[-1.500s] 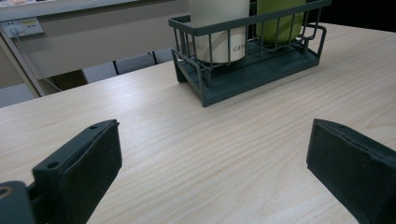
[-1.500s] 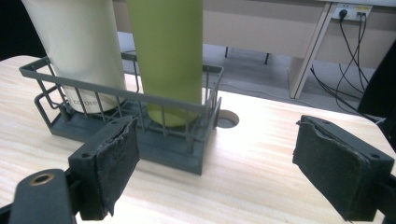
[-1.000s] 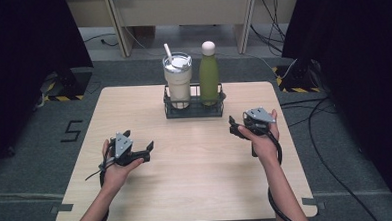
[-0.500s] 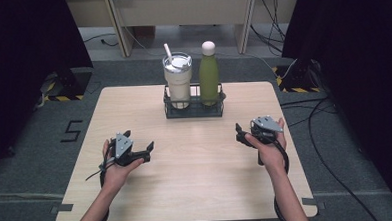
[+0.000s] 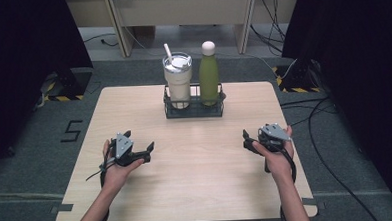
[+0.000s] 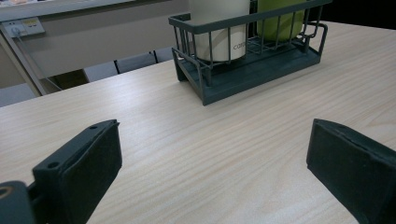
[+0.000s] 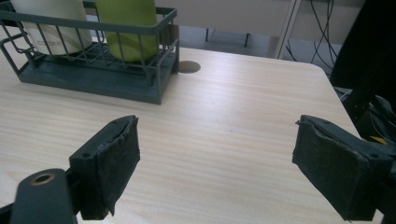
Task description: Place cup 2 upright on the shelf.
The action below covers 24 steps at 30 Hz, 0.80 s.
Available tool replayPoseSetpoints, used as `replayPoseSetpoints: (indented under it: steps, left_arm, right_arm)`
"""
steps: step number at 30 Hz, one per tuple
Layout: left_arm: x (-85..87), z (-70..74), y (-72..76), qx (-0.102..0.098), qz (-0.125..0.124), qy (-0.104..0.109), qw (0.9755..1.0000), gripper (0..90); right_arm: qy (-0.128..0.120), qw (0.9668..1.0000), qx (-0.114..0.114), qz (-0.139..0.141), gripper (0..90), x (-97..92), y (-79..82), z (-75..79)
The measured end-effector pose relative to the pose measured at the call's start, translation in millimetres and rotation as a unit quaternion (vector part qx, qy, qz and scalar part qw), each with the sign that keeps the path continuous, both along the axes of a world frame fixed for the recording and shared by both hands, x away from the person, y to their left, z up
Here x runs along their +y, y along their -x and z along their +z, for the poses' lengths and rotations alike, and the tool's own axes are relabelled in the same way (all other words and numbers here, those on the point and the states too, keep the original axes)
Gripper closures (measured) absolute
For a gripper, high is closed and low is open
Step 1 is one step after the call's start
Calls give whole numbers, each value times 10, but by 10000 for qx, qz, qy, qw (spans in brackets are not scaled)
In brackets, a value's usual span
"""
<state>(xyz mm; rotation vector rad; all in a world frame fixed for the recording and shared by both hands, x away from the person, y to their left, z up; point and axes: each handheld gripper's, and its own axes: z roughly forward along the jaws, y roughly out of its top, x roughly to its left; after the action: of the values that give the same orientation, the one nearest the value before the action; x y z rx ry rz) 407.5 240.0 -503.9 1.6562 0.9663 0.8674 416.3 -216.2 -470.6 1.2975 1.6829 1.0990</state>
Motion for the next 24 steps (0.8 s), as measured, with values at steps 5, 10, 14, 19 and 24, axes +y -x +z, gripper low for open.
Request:
replayPoseSetpoints:
  steps: [5,10,14,19,24]
  left_arm:
    - [3,-1,2,-2,3,-3,10000,27]
    - [4,-1,2,-5,7,-6,10000,26]
    - [4,-5,1,2,8,-18,10000,26]
    - [7,-6,2,4,10,-22,10000,27]
    - [11,-9,1,11,14,-32,10000,26]
  right_arm:
    - [-5,10000,21,-69,147,-56,54,-64]
    - [-10,9999,46,-125,147,-104,101,-119]
    - [-12,9998,65,-160,148,-142,142,-164]
    - [-9,9997,103,-209,148,-175,178,-221]
    - [15,9996,151,-237,148,-198,208,-273]
